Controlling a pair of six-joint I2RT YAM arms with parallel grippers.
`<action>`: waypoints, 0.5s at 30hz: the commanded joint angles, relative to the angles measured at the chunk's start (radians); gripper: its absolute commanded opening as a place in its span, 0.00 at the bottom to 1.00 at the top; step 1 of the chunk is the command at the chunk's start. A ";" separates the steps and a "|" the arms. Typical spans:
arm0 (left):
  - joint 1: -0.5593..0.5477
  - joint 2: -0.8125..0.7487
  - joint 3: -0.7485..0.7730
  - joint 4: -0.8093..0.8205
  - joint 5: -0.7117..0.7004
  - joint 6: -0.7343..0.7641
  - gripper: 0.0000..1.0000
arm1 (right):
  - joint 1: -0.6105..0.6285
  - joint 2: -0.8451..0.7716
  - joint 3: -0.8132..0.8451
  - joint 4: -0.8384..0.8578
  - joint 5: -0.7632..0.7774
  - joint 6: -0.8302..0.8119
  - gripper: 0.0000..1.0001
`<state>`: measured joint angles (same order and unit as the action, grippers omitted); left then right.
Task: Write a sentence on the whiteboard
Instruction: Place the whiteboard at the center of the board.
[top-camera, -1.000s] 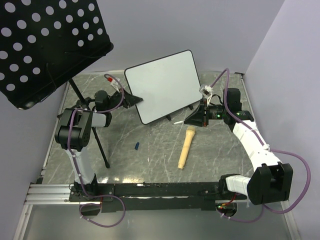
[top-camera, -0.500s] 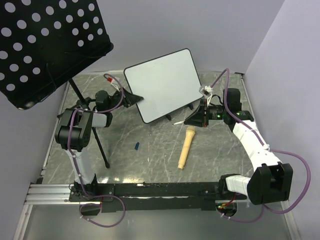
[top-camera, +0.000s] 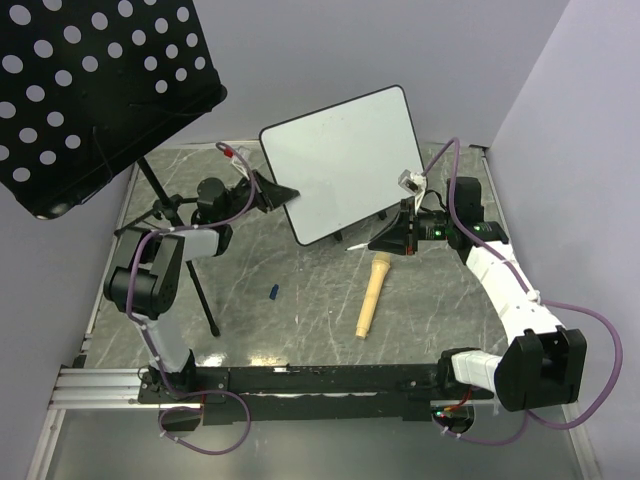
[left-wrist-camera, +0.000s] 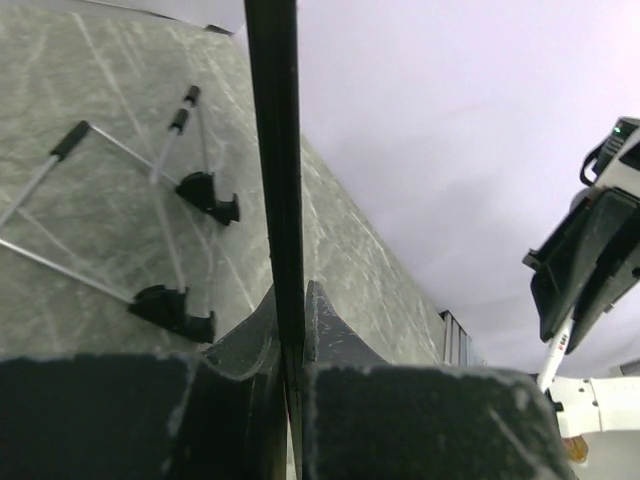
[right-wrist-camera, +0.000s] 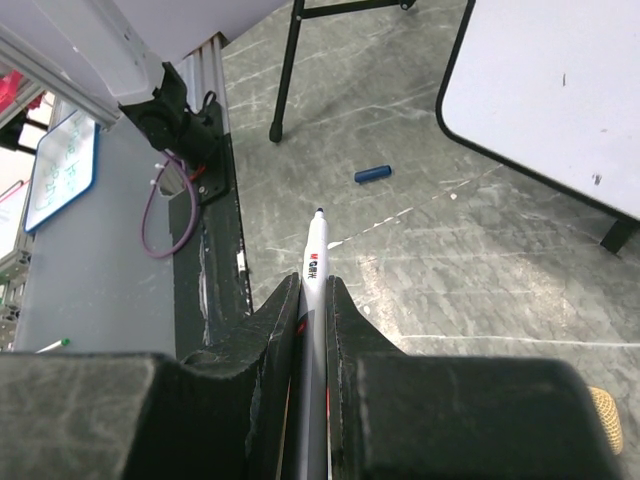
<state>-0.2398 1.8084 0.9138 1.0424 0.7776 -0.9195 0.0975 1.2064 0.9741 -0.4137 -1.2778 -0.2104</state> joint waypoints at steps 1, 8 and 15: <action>-0.032 -0.122 -0.034 0.243 -0.021 0.022 0.01 | -0.008 -0.042 0.038 -0.002 -0.038 -0.041 0.00; -0.062 -0.185 -0.165 0.235 -0.054 0.117 0.01 | -0.015 -0.057 0.034 0.000 -0.054 -0.041 0.00; -0.066 -0.198 -0.257 0.309 -0.049 0.110 0.01 | -0.018 -0.051 0.034 -0.002 -0.060 -0.041 0.00</action>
<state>-0.3046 1.7115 0.6571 1.0576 0.7403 -0.8337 0.0887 1.1763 0.9745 -0.4255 -1.2987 -0.2264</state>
